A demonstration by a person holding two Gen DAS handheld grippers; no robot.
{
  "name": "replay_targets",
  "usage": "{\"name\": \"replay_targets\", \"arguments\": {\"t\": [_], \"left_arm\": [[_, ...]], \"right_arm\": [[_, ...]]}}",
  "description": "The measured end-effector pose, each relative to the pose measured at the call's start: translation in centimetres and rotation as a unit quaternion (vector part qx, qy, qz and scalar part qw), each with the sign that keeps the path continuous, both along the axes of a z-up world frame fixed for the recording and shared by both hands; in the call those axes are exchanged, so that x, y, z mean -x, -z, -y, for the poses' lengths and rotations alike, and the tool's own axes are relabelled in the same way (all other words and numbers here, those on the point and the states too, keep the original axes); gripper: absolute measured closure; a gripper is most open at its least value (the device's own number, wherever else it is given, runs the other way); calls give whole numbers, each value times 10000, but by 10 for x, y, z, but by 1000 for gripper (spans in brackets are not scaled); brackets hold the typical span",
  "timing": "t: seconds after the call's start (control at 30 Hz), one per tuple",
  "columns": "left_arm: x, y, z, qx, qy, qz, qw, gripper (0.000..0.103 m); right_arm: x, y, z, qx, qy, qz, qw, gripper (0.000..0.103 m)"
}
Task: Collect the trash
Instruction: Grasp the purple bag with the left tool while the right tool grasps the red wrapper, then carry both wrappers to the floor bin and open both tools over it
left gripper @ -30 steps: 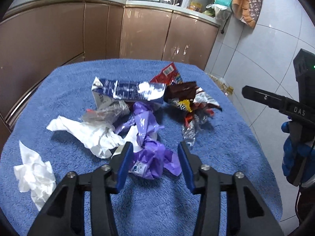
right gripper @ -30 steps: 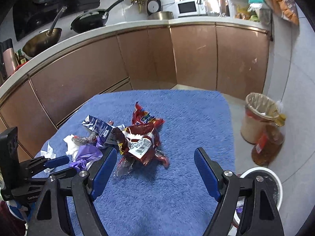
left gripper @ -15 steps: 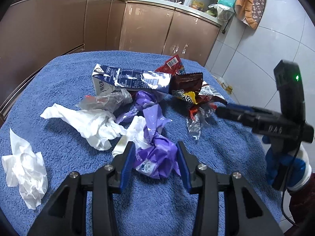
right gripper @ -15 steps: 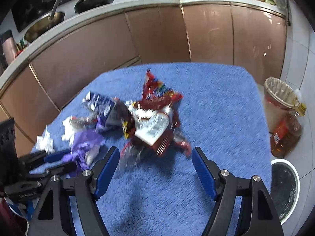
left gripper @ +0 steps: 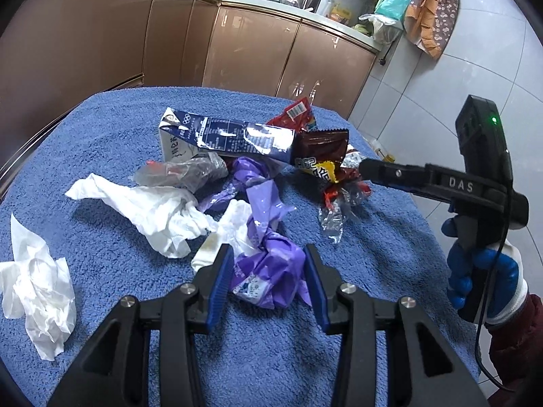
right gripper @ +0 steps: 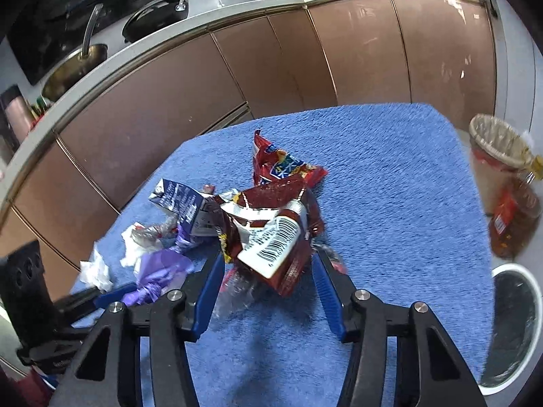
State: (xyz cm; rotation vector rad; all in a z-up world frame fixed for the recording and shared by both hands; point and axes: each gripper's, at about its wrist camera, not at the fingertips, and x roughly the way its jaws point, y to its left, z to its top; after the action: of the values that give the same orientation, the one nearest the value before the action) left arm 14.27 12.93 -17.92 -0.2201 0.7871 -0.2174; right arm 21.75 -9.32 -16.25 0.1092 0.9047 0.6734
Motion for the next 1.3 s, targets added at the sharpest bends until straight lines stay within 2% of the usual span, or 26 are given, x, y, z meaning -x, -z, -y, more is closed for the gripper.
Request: {"name": "replay_targets", "arguments": {"t": [0.2,0.47,0.6,0.63,0.7,1.0,1.3], "left_arm": [[1,-1,0,21,-3,12,10000,64],[6,-4,2,23,-41,66,10000,70],[8,-8,3,14,-53,109,9999,74],[9,-10,2,38,-72,120,9999,80],[13,-13,-2,100,-116,155,9998,85],[44,-40,-11,295,-222,422,9984,86],[85,-75,-17,355,-365,765,9958,86]], "right_arm": [[-14,-7,1,-204,153,-52,9997,52],[-33,9,-8,72,177,-335,9993,75],[-29,7,-11,137,98,-221,9996,91],[-27,5,-11,153,86,-169,9997,91],[-21,-1,-12,171,55,-51,9998,92],[15,-47,-15,145,-31,568,9983,92],[58,-99,2,-8,4,1076,9942,92]]}}
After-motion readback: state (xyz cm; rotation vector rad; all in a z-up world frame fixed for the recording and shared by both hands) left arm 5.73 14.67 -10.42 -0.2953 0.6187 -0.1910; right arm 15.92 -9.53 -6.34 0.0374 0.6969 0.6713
